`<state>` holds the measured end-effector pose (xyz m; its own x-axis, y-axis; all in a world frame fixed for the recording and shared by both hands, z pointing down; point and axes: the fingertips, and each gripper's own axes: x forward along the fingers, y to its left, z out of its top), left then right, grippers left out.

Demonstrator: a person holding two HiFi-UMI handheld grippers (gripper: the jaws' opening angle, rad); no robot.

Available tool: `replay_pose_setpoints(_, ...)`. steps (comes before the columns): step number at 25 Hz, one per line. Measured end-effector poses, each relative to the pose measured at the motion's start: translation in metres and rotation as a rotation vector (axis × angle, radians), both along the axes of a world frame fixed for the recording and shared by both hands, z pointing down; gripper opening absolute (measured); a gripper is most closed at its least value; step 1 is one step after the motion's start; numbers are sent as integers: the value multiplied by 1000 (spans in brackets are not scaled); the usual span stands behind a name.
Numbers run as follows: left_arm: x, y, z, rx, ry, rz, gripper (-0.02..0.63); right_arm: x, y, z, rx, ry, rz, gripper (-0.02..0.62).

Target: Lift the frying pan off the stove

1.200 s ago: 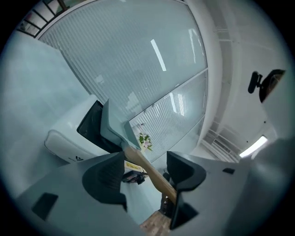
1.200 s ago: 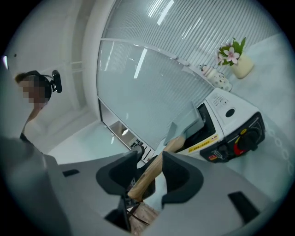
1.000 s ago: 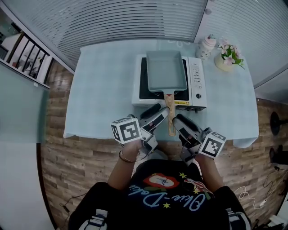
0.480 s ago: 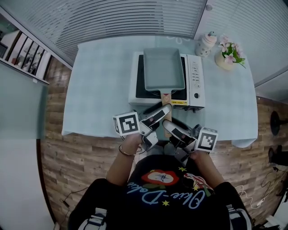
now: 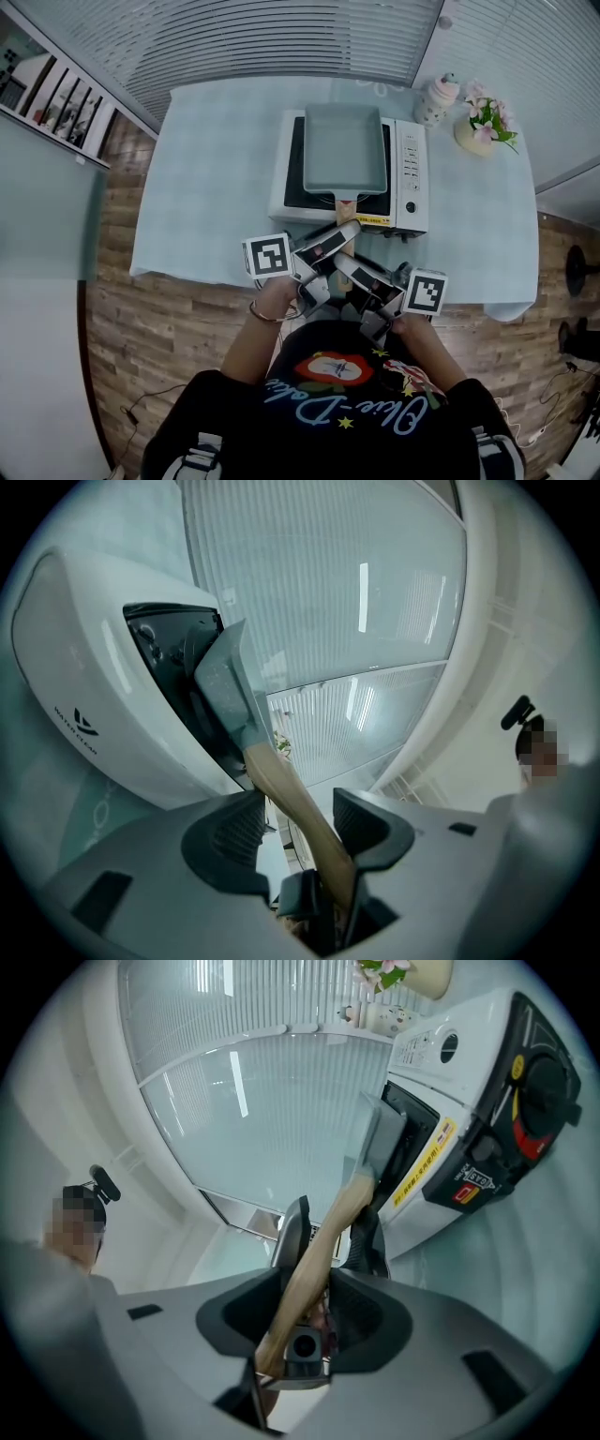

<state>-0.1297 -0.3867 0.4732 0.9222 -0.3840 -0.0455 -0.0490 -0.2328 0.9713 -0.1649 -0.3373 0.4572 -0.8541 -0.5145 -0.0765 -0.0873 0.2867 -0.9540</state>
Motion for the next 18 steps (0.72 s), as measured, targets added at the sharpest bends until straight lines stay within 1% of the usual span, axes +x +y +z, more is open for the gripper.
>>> replay_pose_setpoints(2,1,1,-1,-10,18,2,212,0,0,1,-10,-4,-11,143)
replay_pose_setpoints(4,1,1,-1,-15,19,3,202,-1,1,2,-17,-8,-16,140)
replay_pose_setpoints(8,0,-1,-4,-66,47,-19,175,-2,-1,1,-28,-19,-3,138)
replay_pose_setpoints(13,-1,-2,-7,-82,77,-55,159,-2,-2,0,-26,-17,5,137)
replay_pose_setpoints(18,4,14,-18,-81,79,-57,158,3,14,-13,-2,-18,13,141)
